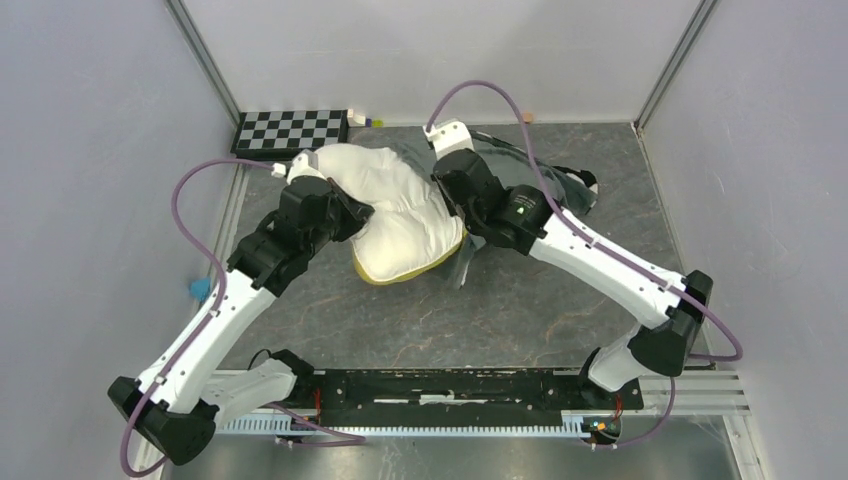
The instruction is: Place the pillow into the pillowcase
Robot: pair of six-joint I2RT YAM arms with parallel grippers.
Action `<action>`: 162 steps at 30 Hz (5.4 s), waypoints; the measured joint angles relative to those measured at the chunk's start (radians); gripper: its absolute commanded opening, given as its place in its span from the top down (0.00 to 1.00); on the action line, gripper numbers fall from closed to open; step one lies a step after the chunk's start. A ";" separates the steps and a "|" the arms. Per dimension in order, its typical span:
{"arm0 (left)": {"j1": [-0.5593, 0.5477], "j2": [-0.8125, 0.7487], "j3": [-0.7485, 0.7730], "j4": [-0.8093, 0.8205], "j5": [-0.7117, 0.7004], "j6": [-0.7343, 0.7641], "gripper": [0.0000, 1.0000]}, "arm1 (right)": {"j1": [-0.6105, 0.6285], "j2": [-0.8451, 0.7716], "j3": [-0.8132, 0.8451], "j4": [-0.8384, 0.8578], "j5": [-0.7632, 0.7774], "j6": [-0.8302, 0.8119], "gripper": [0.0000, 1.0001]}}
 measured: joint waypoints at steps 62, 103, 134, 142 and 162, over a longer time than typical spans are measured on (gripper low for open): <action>0.118 0.042 -0.289 0.045 0.120 -0.048 0.98 | -0.446 -0.099 -0.593 0.275 -0.164 -0.035 0.37; 0.124 0.005 -0.189 -0.039 0.144 0.018 0.98 | -0.127 -0.036 -0.538 0.163 -0.108 0.028 0.98; 0.124 0.100 -0.459 0.142 0.163 -0.011 0.98 | 0.199 0.159 -0.196 0.063 -0.034 0.086 1.00; 0.083 0.181 -0.370 0.153 0.158 -0.028 0.98 | 0.375 0.160 -0.023 0.083 -0.051 0.083 0.99; 0.317 0.183 -0.291 0.132 0.166 -0.013 0.00 | 0.016 0.269 0.148 0.170 -0.139 -0.051 0.17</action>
